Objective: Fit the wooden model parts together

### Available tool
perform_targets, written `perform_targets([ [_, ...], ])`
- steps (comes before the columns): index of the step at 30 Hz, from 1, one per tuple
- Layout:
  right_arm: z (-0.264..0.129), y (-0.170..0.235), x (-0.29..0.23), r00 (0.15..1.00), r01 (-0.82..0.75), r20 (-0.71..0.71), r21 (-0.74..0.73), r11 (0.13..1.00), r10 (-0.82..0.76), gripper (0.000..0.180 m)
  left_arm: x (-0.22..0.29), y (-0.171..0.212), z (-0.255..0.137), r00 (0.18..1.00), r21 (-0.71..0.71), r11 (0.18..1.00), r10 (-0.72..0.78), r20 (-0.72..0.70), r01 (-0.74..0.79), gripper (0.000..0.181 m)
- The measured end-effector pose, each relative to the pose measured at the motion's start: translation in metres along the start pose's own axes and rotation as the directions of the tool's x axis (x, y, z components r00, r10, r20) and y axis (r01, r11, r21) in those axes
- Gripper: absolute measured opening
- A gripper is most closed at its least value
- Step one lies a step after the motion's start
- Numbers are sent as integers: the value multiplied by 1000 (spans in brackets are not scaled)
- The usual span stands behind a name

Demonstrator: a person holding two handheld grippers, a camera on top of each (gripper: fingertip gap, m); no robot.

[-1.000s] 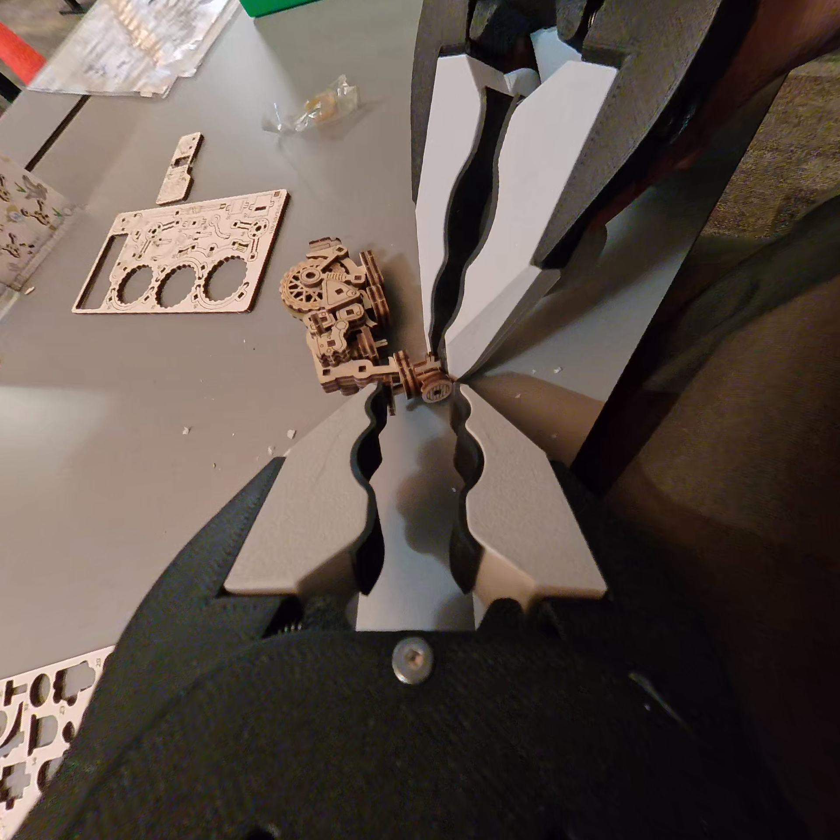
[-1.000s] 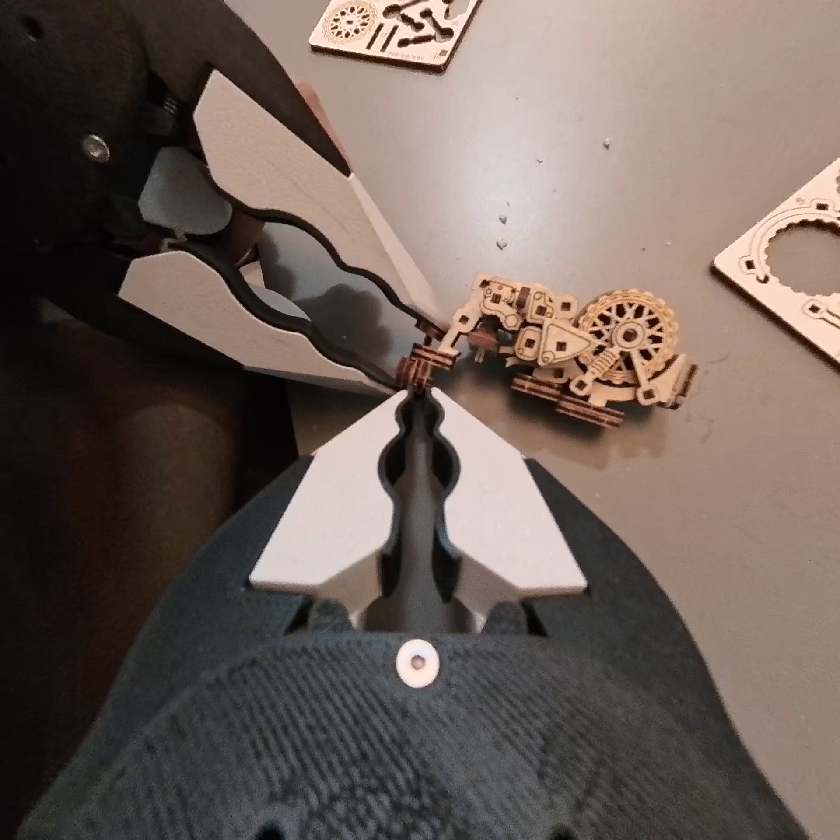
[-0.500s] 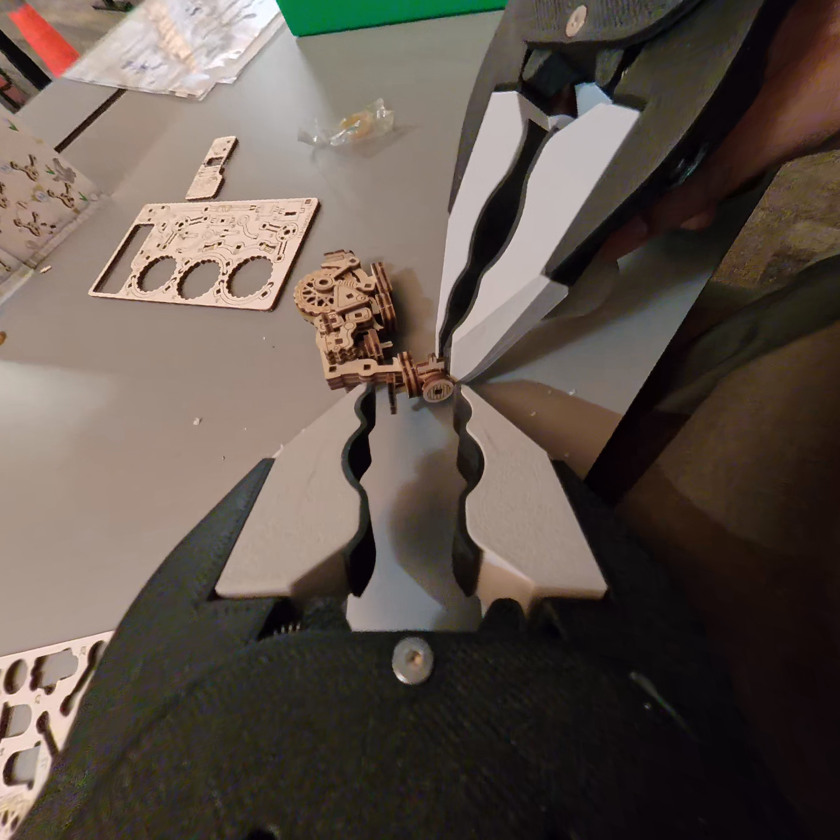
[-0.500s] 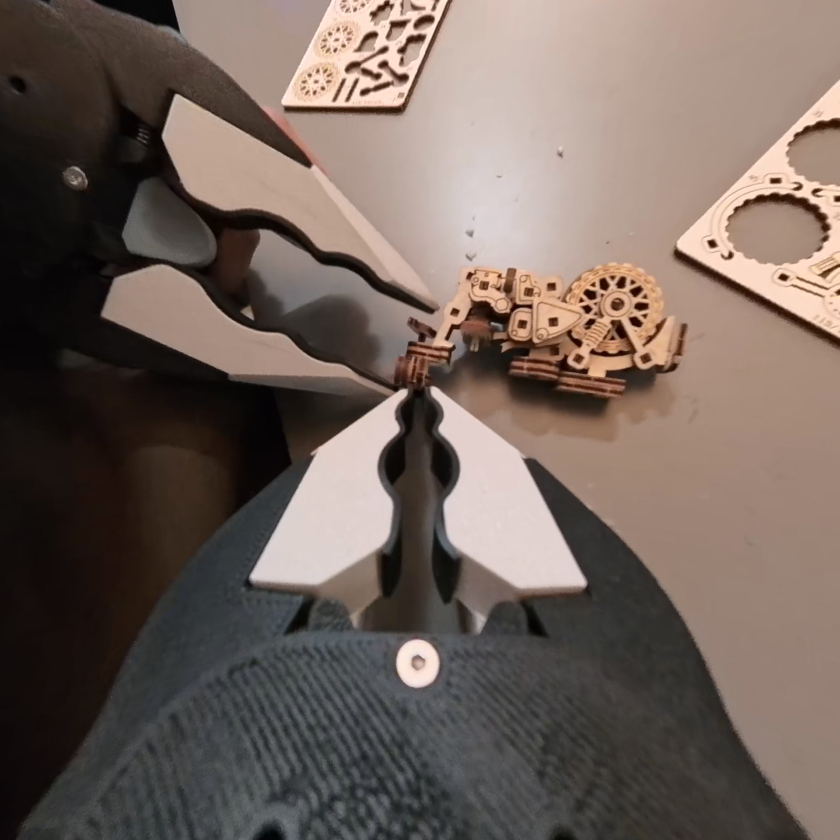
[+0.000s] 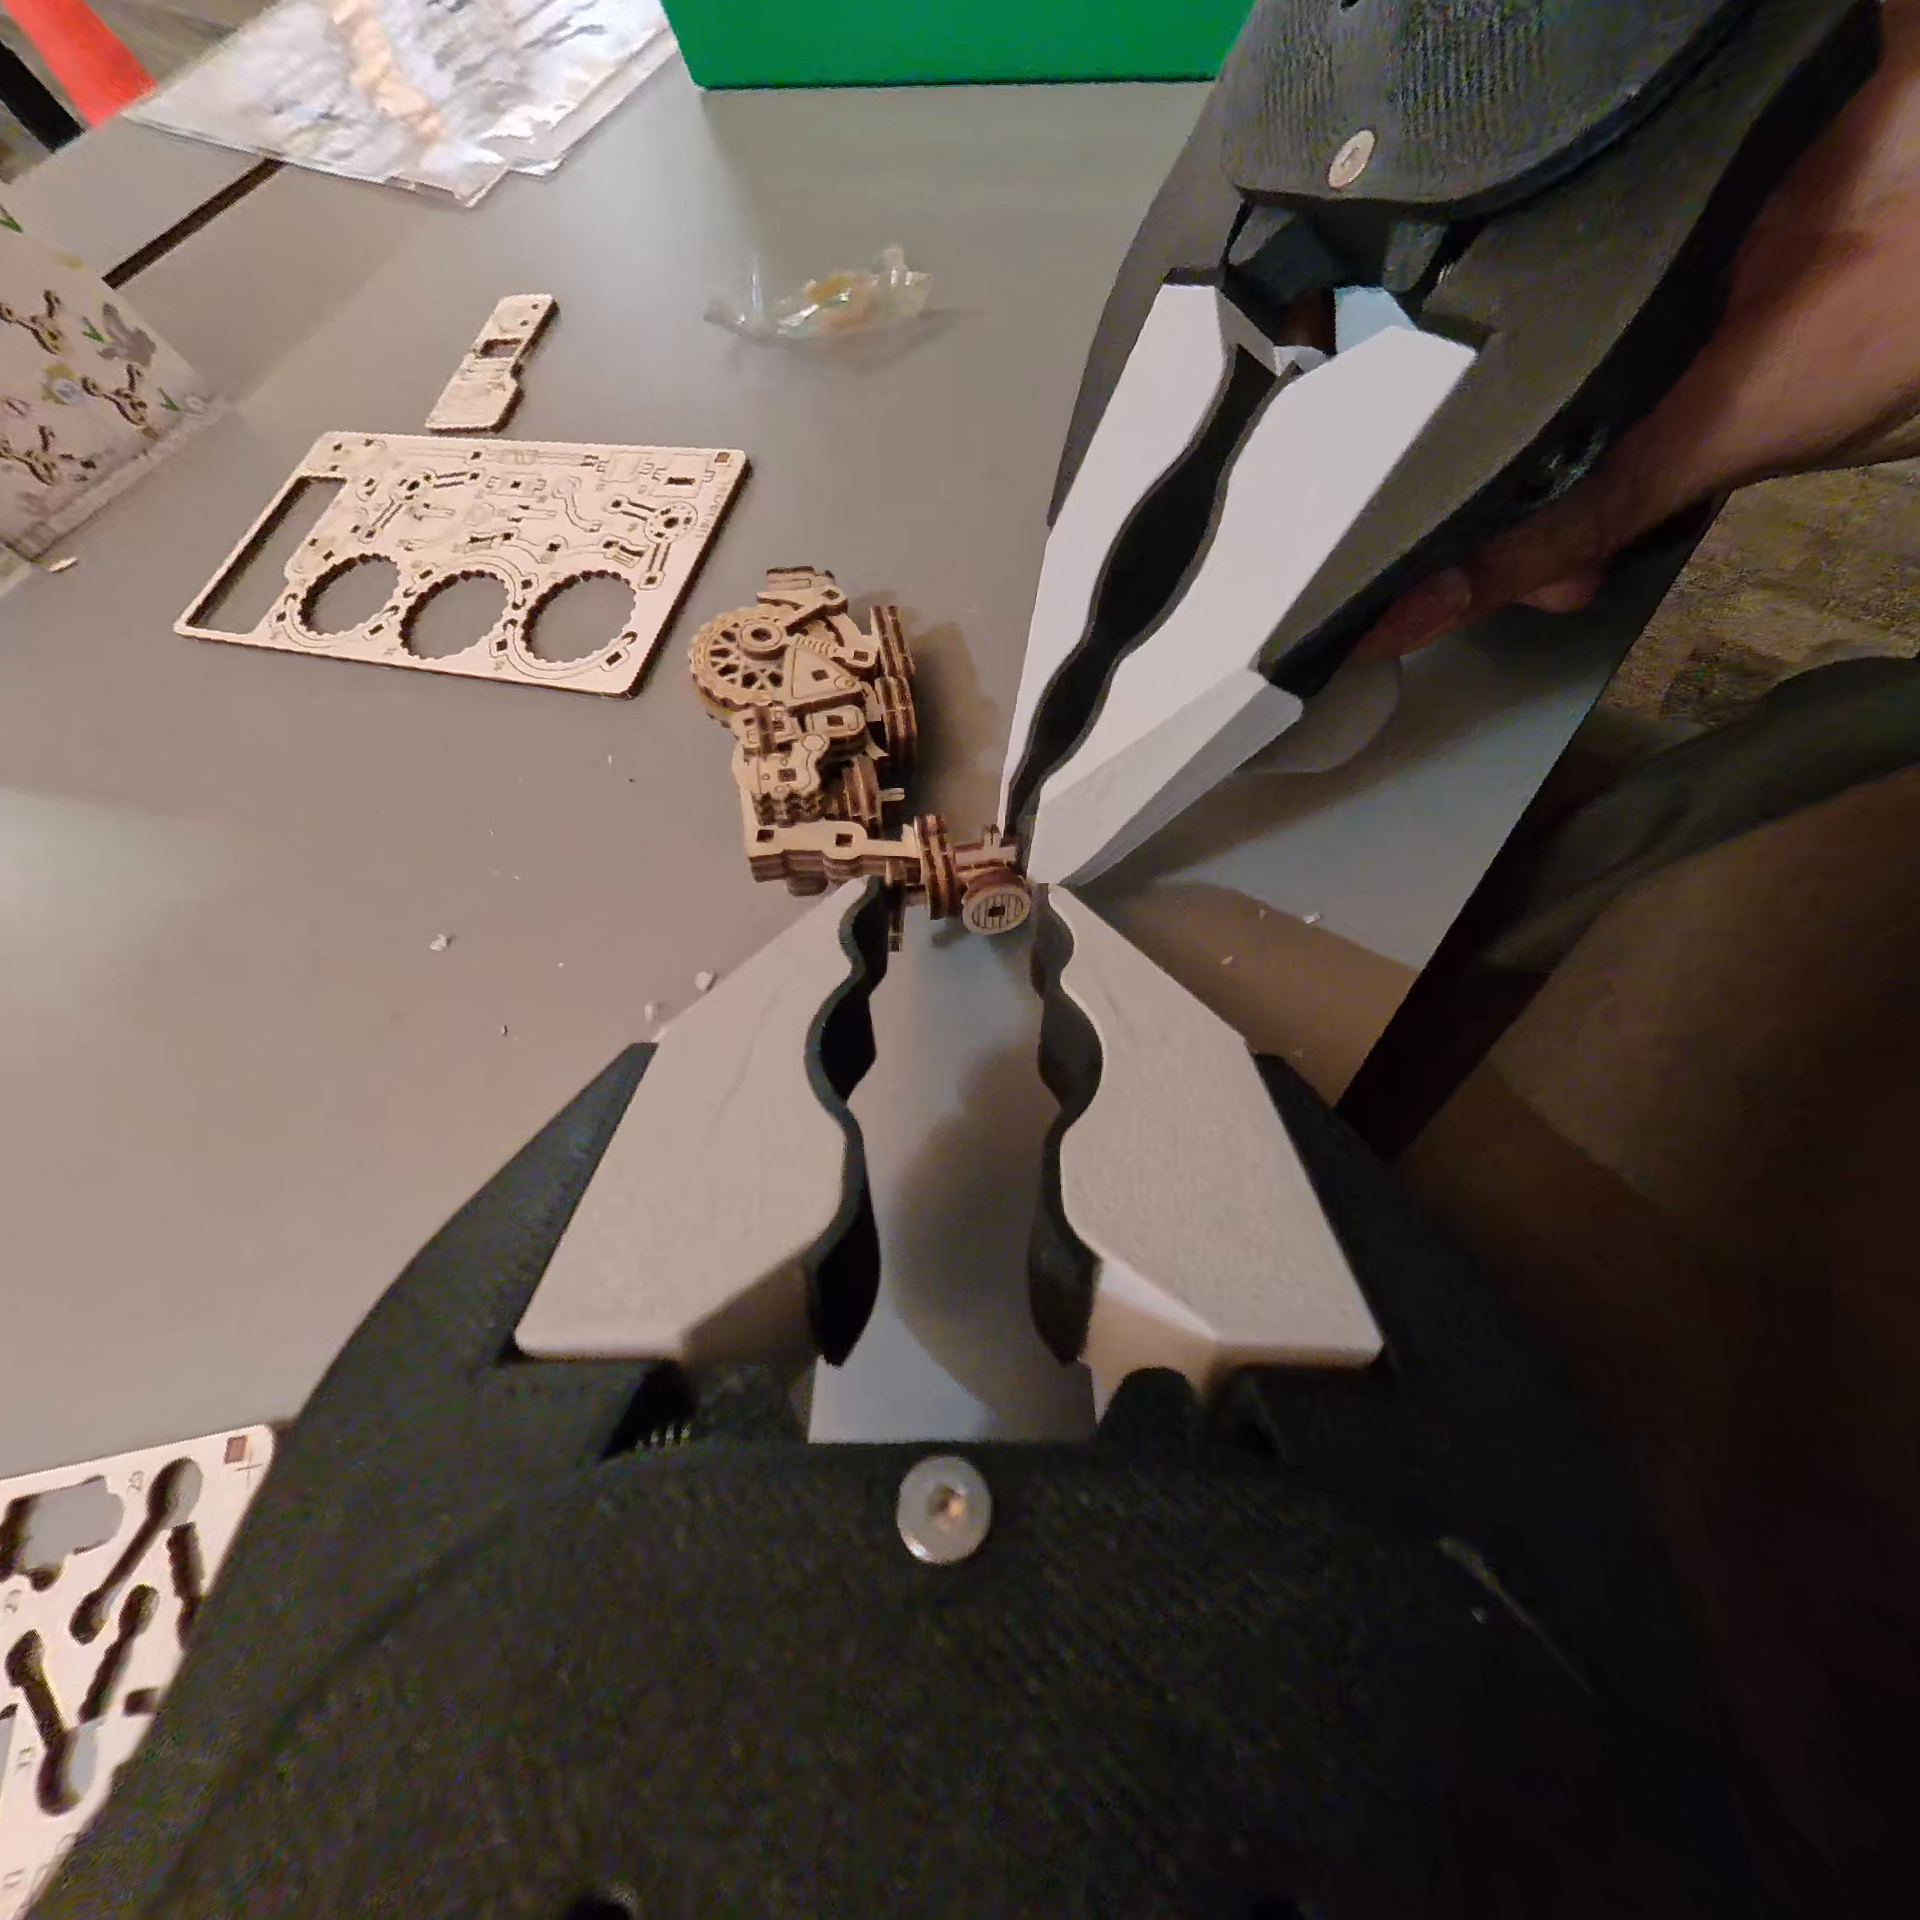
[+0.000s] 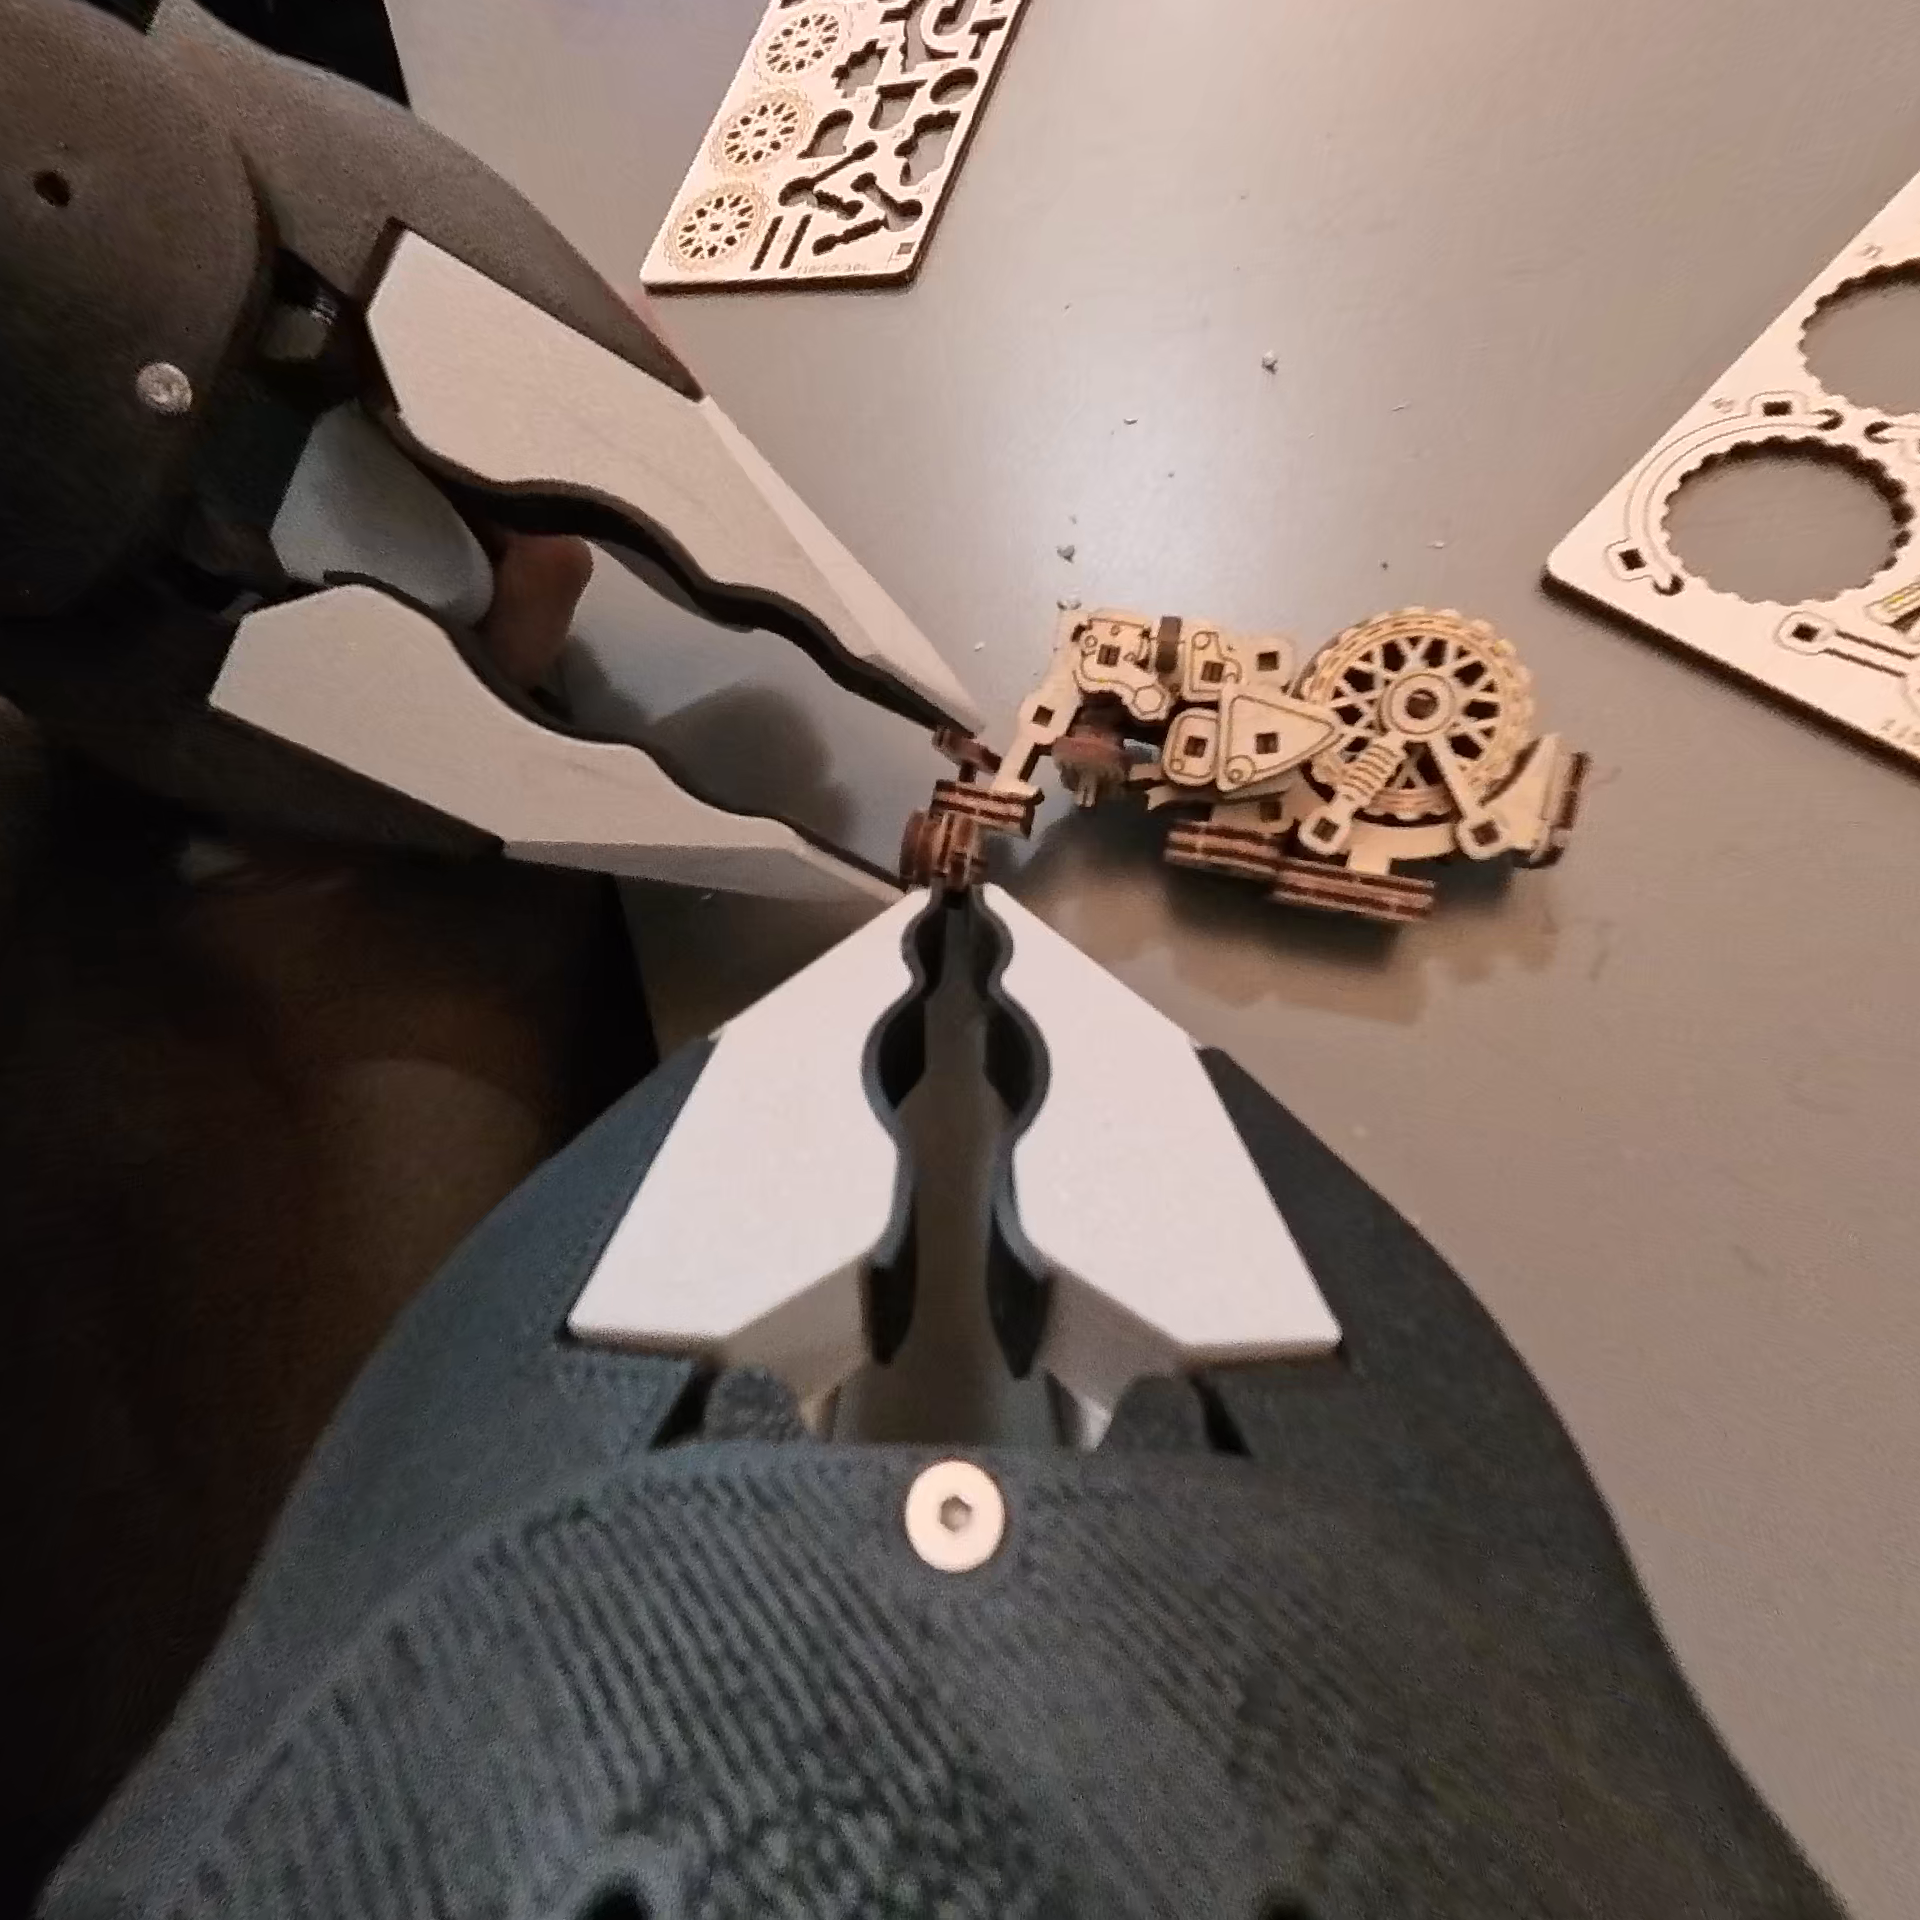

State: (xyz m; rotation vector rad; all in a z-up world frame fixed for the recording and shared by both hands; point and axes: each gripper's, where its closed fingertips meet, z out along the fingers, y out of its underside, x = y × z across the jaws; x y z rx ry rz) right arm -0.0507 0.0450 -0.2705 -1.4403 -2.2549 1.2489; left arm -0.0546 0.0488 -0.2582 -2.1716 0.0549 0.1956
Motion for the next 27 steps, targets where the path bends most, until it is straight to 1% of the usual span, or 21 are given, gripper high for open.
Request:
perform_targets([
  [8,0,-2,1,1000,-8,9,8,1000,8,2,1,0,0,1000,2,1000,-5,-11,5,26],
  [12,-3,-5,2,1000,-18,20,39,999,18,2,-1,0,0,998,2,999,-46,-29,46,44],
  [16,-9,-10,3,999,-18,27,77,997,16,1,-8,-3,-2,982,20,985,-170,-85,172,59],
  [18,-12,-13,4,998,-51,50,103,993,46,1,-13,-5,-4,966,33,970,-235,-112,240,59],
  [20,-16,-20,3,990,-116,102,147,982,102,1,-14,-7,-5,958,45,964,-255,-129,263,56],
  [24,-22,-32,-5,926,-304,291,201,931,239,1,-8,-16,-7,976,90,977,-184,-114,195,46],
  [27,-25,-36,-6,898,-363,342,216,907,278,1,-5,-21,-8,989,126,983,-124,-83,134,39],
])
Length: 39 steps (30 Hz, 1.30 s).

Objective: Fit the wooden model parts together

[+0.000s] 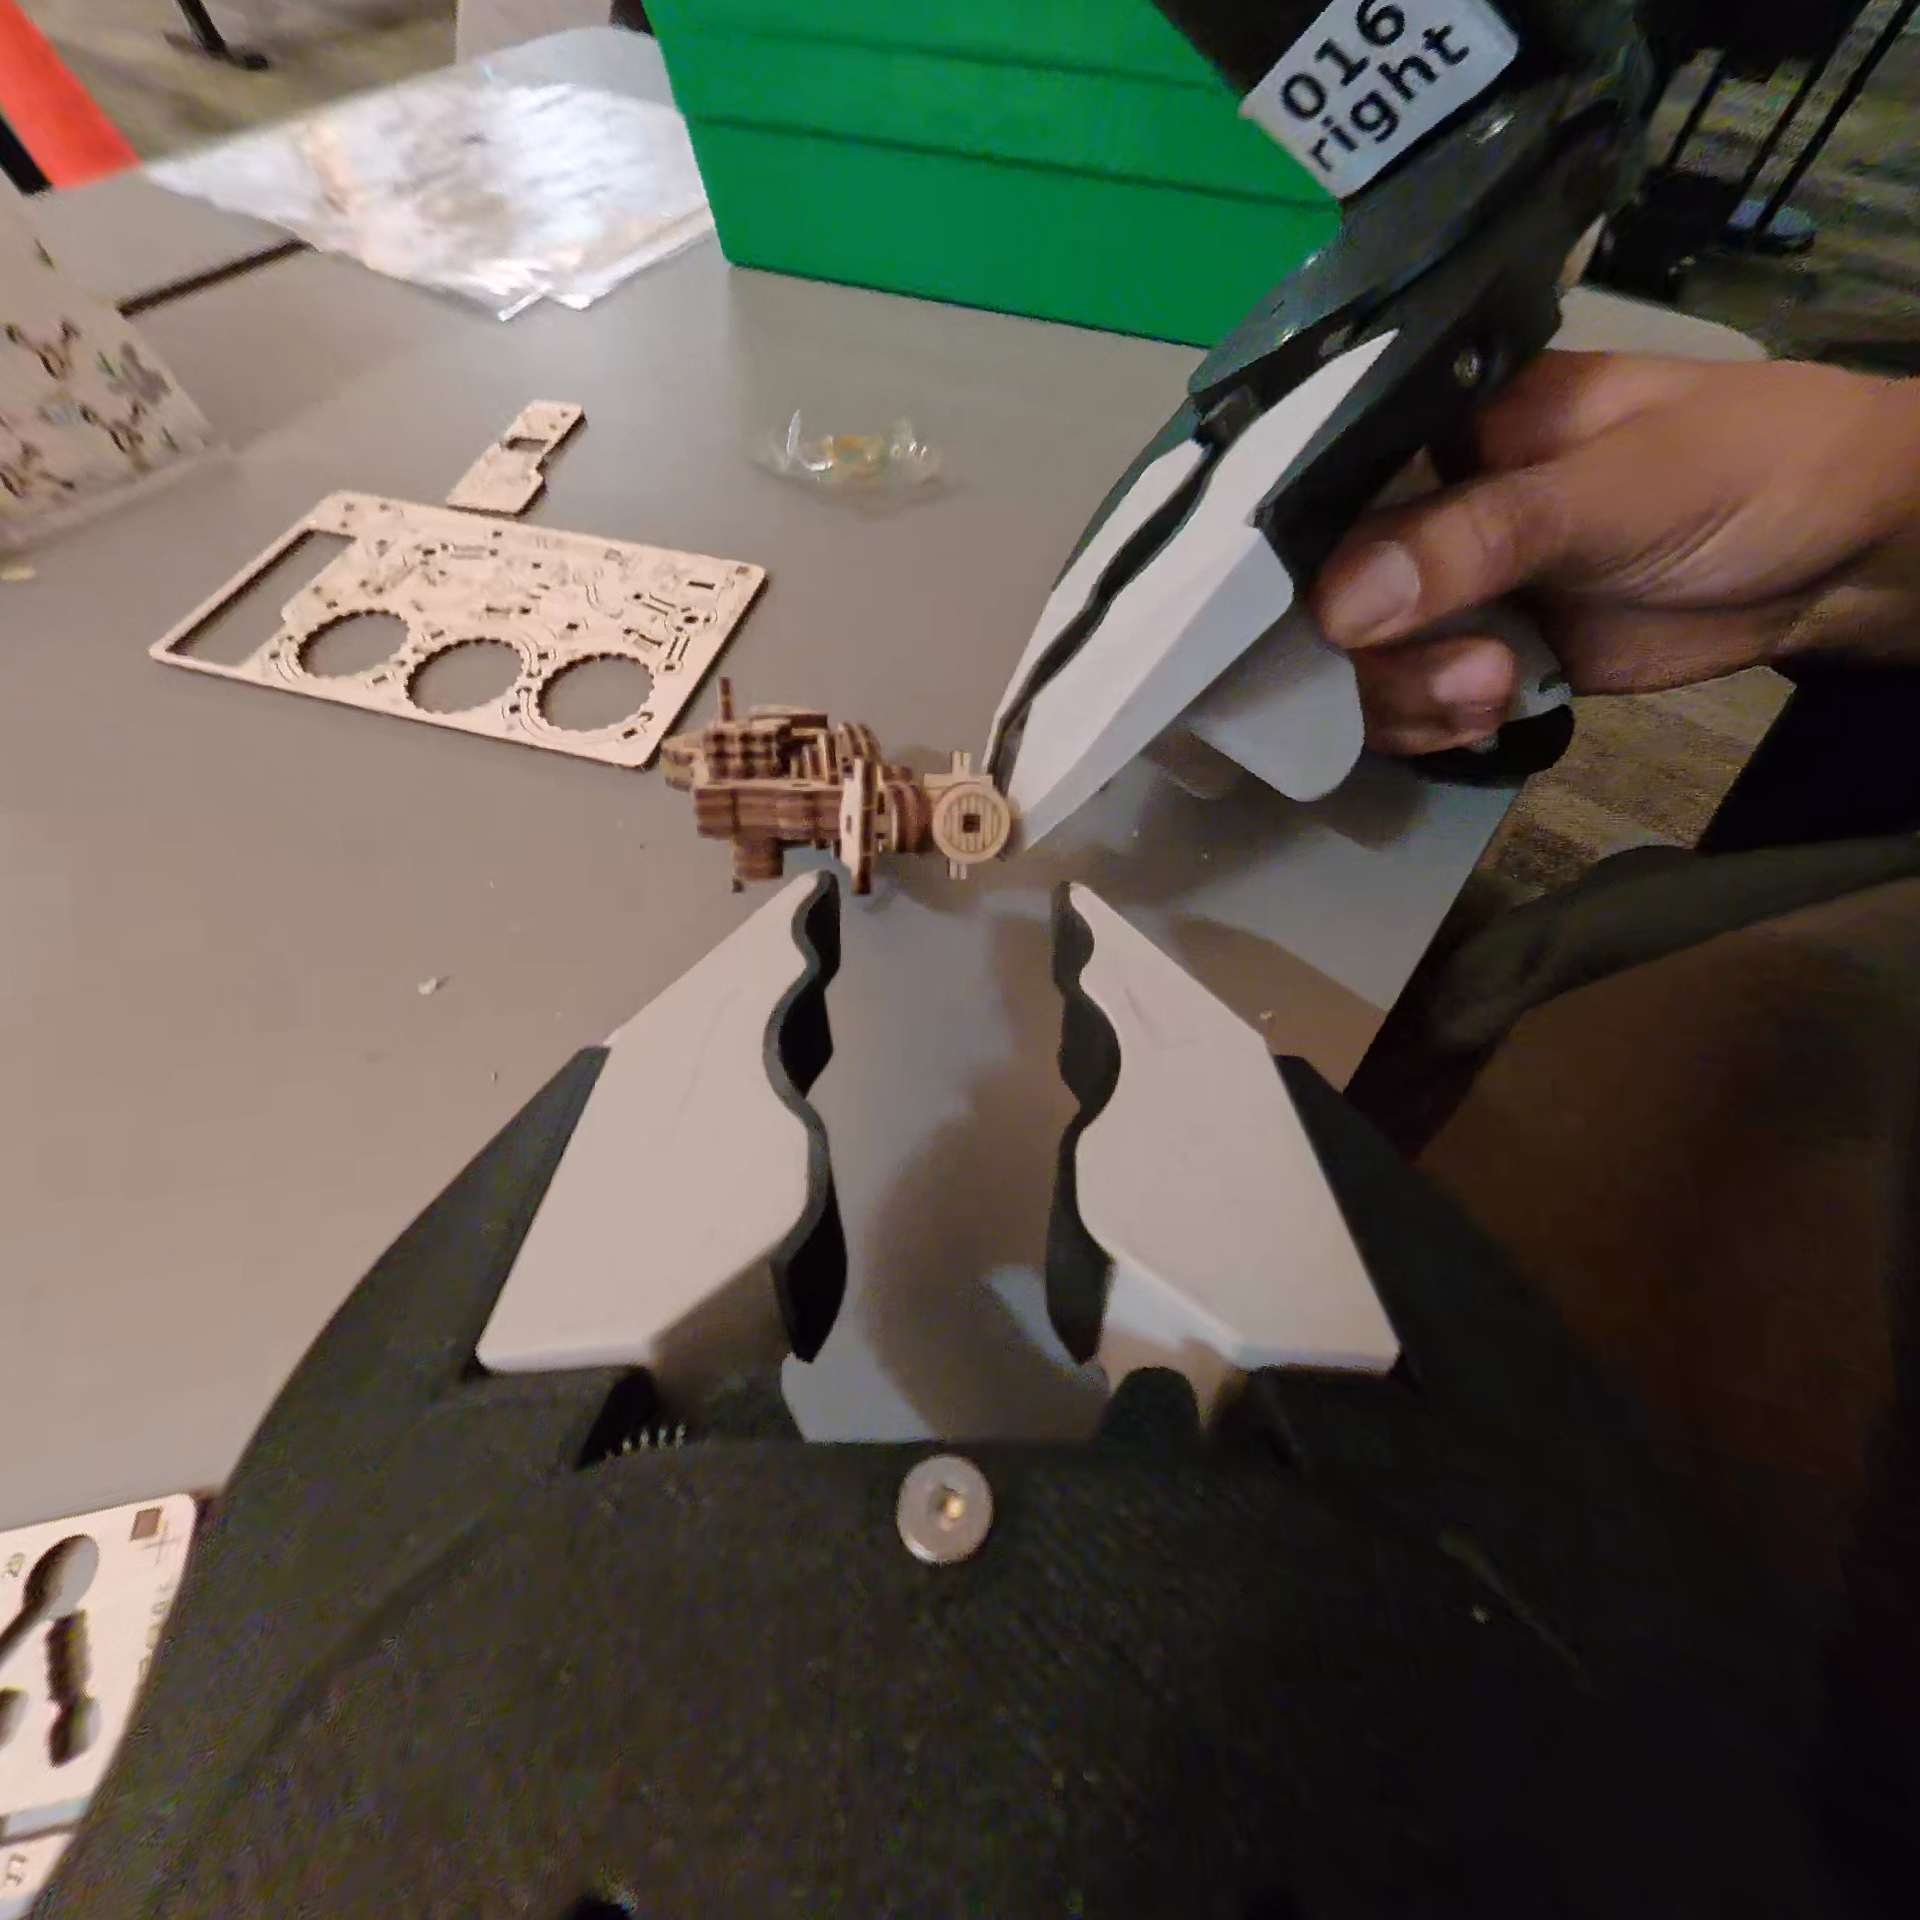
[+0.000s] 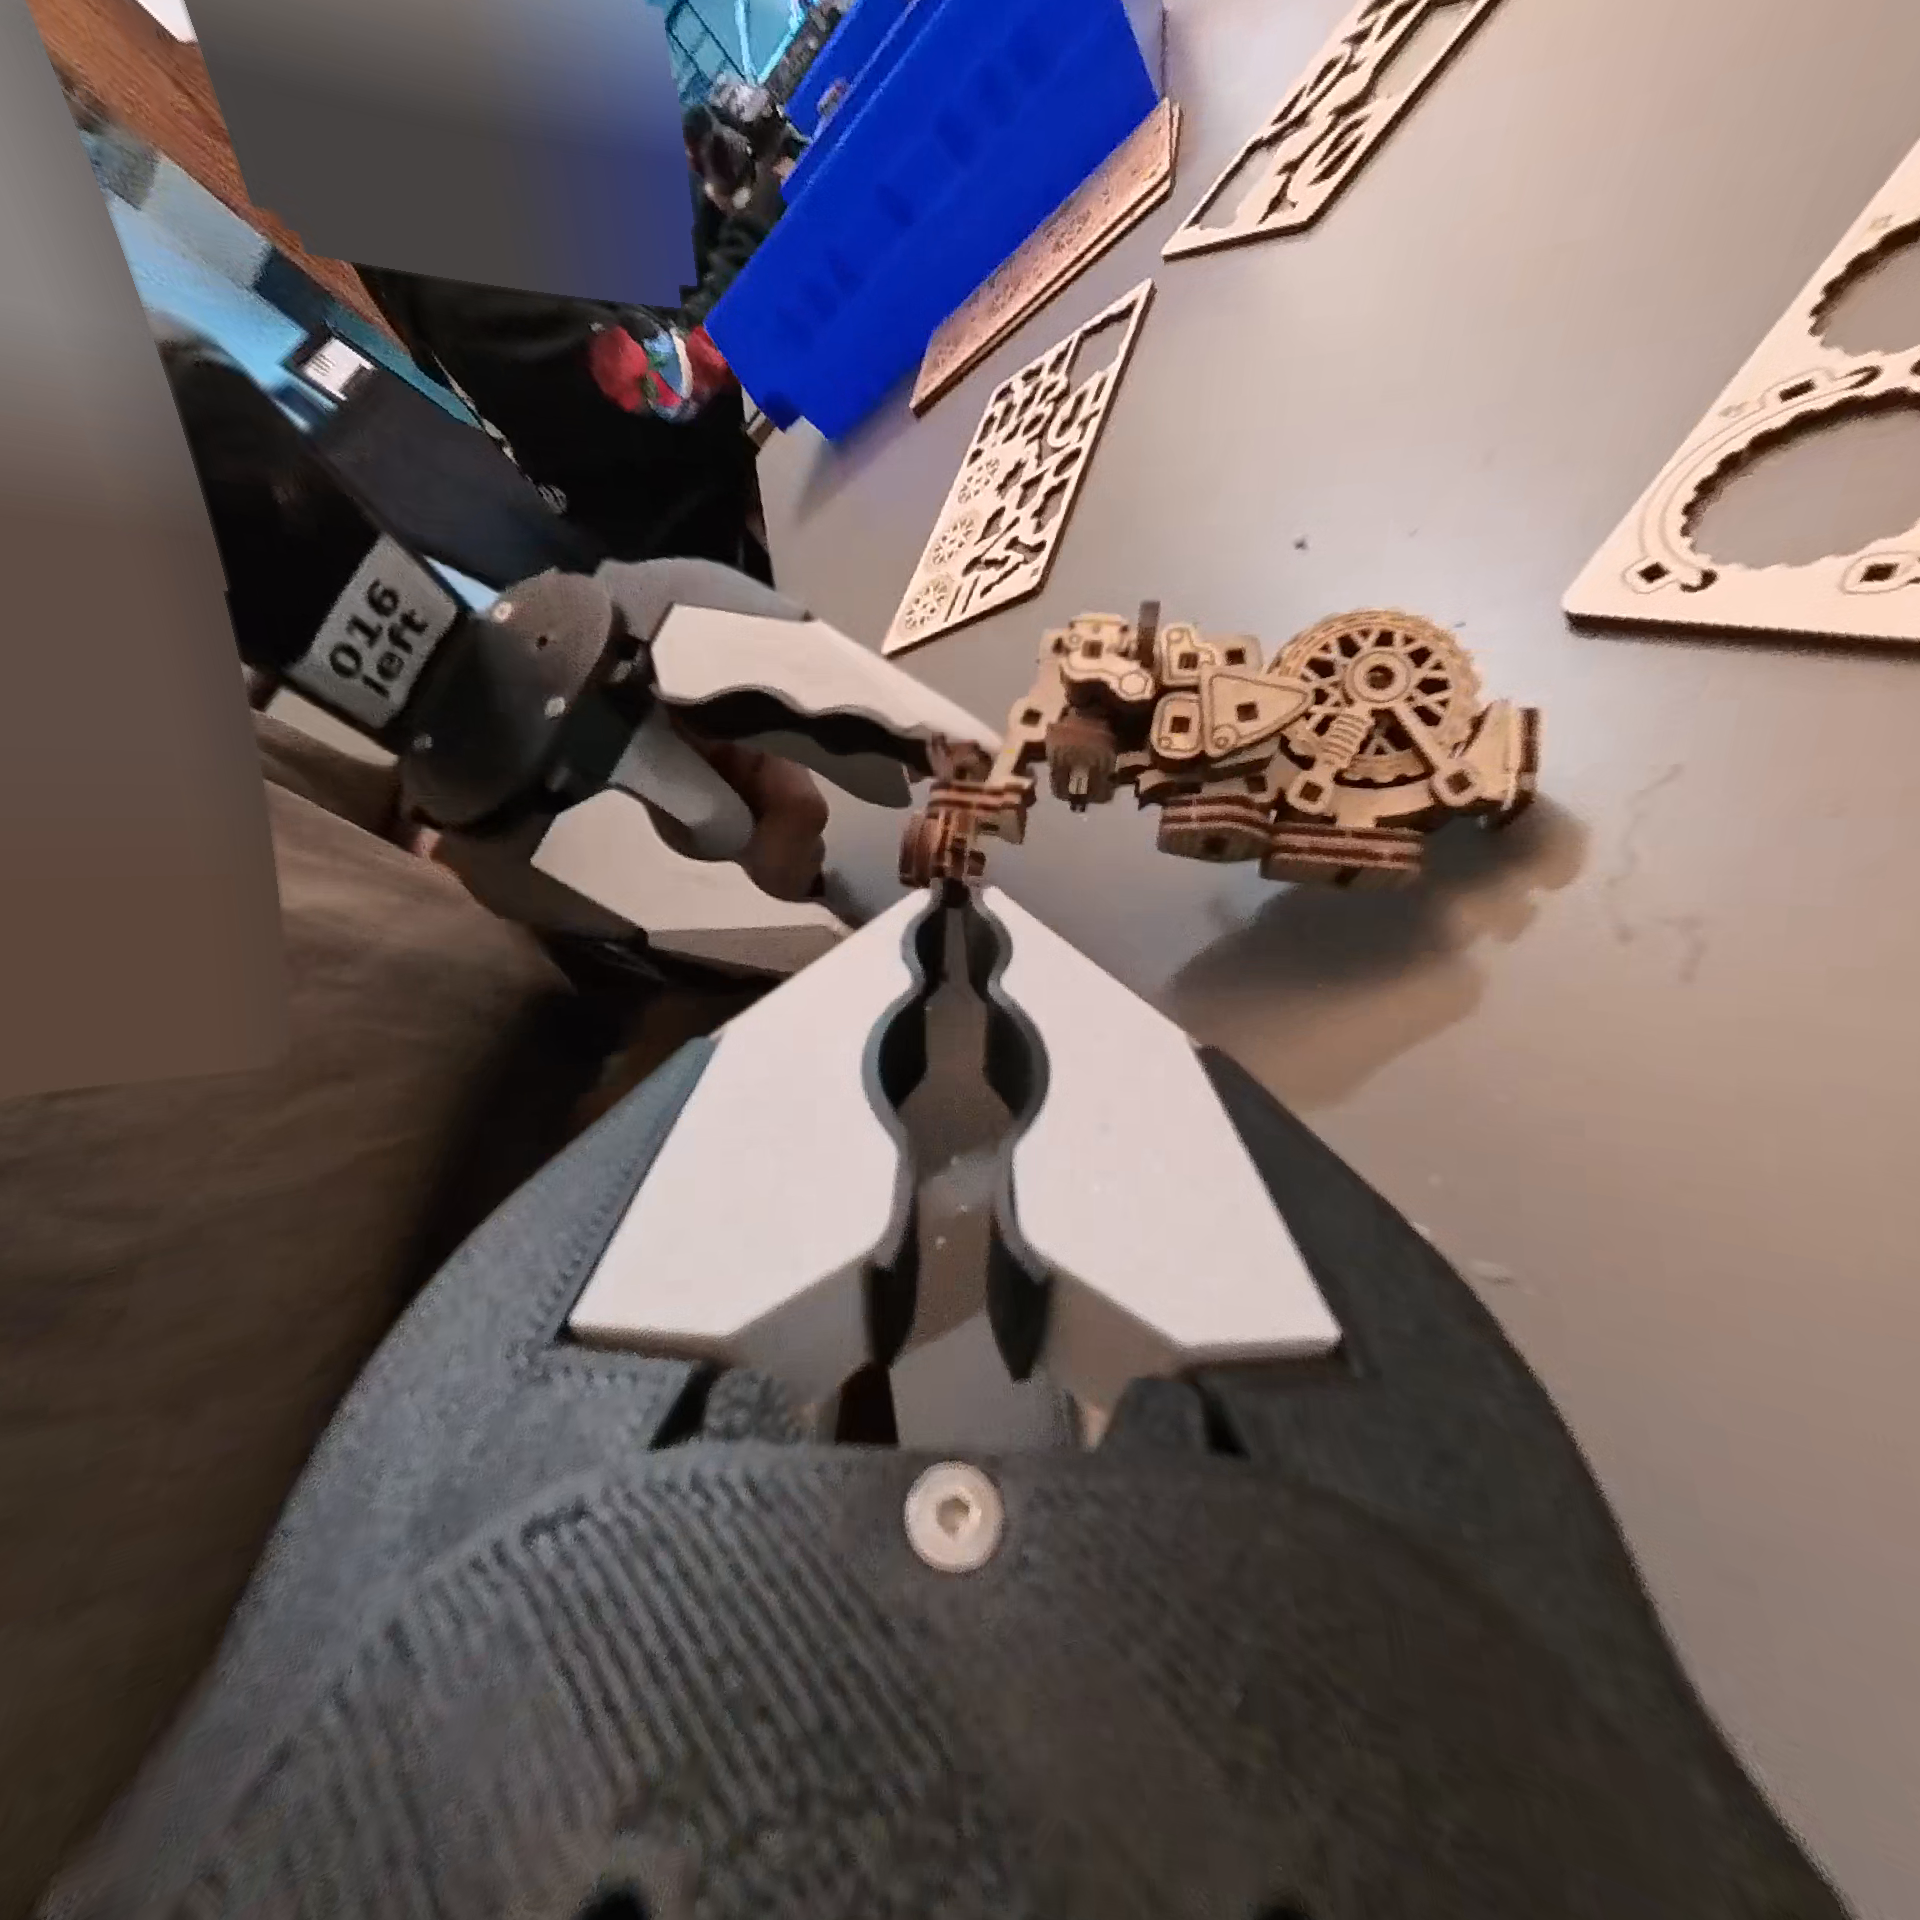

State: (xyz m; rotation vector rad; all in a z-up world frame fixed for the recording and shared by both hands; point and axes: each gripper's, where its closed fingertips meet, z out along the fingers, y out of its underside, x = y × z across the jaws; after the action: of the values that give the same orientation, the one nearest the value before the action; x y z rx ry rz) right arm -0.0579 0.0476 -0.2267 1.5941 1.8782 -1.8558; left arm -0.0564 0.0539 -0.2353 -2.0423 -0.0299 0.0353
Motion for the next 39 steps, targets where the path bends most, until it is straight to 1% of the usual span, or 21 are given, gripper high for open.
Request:
perform_targets([
  [3,1,-2,-5,998,-33,45,15,999,32,1,-1,-8,-3,999,43,999,32,29,-33,34],
  [8,0,-8,-13,984,-121,140,61,991,112,1,-4,-16,-8,997,95,993,67,49,-71,30],
  [13,-3,-11,-18,962,-192,212,74,979,173,0,-2,-22,-11,985,127,979,152,86,-162,30],
  [21,-6,-15,-24,917,-289,311,83,954,250,1,0,-31,-15,970,179,956,212,122,-231,31],
  [27,-7,-16,-29,880,-340,374,68,938,291,0,4,-36,-18,966,216,943,236,103,-253,31],
  [39,-11,-16,-37,811,-415,466,32,909,354,1,9,-39,-24,938,252,904,335,88,-347,29],
])
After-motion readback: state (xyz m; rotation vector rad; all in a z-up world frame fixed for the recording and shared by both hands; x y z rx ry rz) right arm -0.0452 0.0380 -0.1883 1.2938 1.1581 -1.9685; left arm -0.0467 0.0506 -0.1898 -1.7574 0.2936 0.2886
